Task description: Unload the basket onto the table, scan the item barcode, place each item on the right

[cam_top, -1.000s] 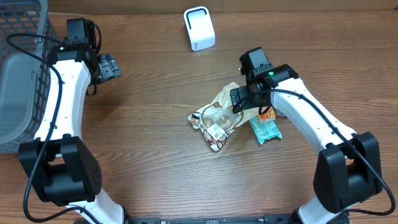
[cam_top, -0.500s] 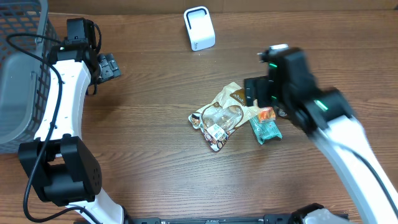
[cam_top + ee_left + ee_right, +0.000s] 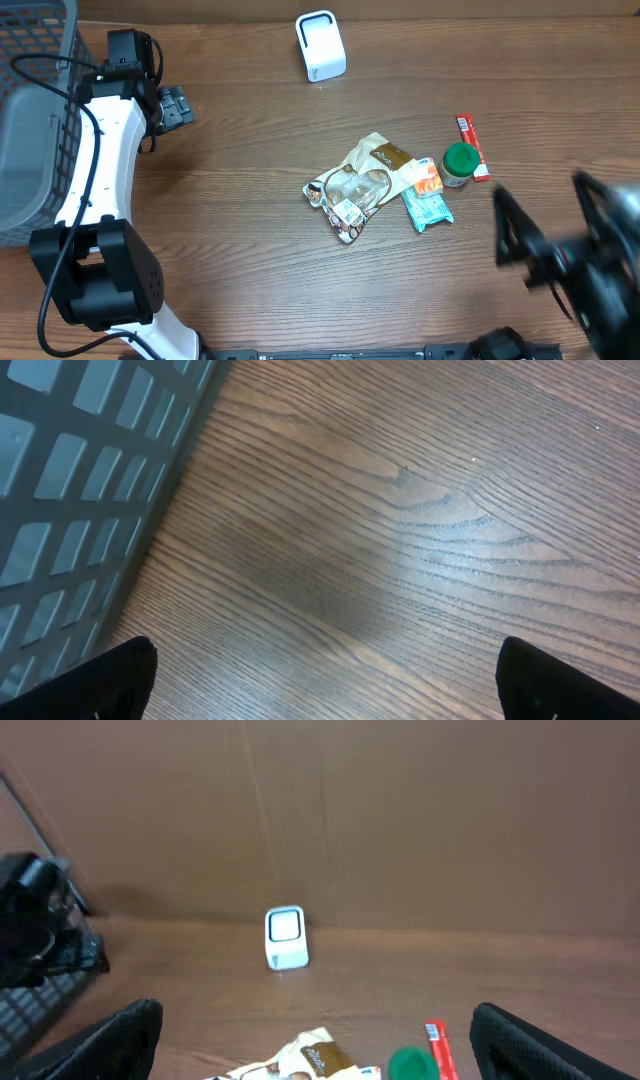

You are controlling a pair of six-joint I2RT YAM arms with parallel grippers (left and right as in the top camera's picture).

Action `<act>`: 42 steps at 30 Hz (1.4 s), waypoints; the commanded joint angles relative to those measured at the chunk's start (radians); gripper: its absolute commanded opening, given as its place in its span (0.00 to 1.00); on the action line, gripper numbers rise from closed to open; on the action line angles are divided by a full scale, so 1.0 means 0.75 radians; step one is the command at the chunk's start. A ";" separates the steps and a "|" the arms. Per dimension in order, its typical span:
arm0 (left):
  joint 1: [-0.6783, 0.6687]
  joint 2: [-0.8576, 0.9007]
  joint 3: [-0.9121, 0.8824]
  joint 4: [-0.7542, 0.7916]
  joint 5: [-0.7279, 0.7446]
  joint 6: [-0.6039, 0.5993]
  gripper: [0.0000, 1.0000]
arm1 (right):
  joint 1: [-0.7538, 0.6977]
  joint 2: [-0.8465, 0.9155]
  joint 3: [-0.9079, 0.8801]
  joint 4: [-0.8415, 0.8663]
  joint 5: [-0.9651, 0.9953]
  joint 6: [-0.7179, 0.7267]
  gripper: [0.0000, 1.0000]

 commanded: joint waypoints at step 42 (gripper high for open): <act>-0.009 -0.008 0.025 0.001 -0.018 0.035 1.00 | -0.215 -0.721 -1.707 1.186 -0.252 -0.003 1.00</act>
